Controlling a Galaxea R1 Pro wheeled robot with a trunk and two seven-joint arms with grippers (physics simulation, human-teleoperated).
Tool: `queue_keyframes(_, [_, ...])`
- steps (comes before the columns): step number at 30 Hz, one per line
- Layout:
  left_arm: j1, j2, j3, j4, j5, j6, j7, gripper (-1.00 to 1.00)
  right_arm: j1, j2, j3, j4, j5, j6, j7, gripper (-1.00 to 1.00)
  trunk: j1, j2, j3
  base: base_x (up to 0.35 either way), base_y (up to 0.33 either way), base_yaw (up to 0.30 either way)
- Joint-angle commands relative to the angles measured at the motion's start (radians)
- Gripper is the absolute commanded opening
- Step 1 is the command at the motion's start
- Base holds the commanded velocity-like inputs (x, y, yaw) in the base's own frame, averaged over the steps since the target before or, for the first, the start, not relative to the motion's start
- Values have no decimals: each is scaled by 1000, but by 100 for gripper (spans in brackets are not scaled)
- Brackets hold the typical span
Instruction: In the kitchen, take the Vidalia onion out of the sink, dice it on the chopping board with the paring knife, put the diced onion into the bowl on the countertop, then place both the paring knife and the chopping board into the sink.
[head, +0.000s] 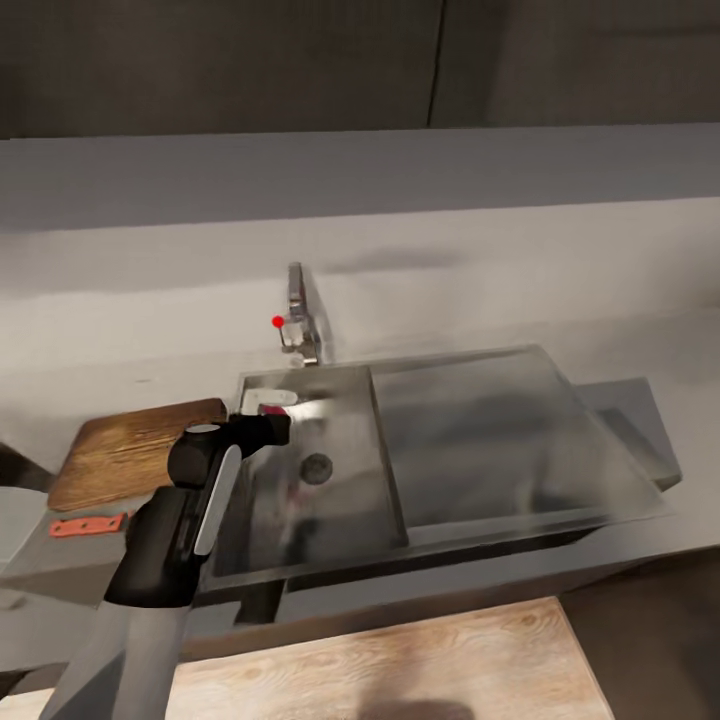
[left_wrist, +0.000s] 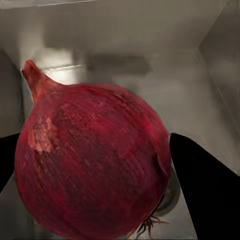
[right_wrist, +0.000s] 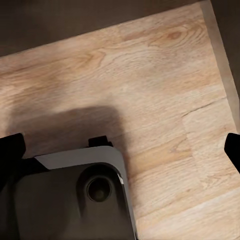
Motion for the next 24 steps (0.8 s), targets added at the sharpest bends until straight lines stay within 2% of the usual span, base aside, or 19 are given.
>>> queue_keyframes(1, [-1, 0, 0, -1, 7, 5, 4, -100, 0, 0, -5, 0, 11, -2, -7, 100, 0, -2, 0, -114, 298, 195])
queue_keyframes(9, [-1, 0, 0, -2, 7, 5, 3, -100, 0, -1, -6, 0, 11, -1, -7, 100, 0, -2, 9, 68, 310, 182])
queue_keyframes(17, [-1, 0, 0, -5, 8, 5, 4, -100, 0, -1, -6, 0, 10, -1, -7, 100, 0, -2, 10, 112, 311, 20])
queue_keyframes(24, [-1, 0, 0, -6, 10, 5, 3, -100, 0, -1, -6, 0, 10, -1, -7, 100, 0, -2, 10, -81, 297, 1])
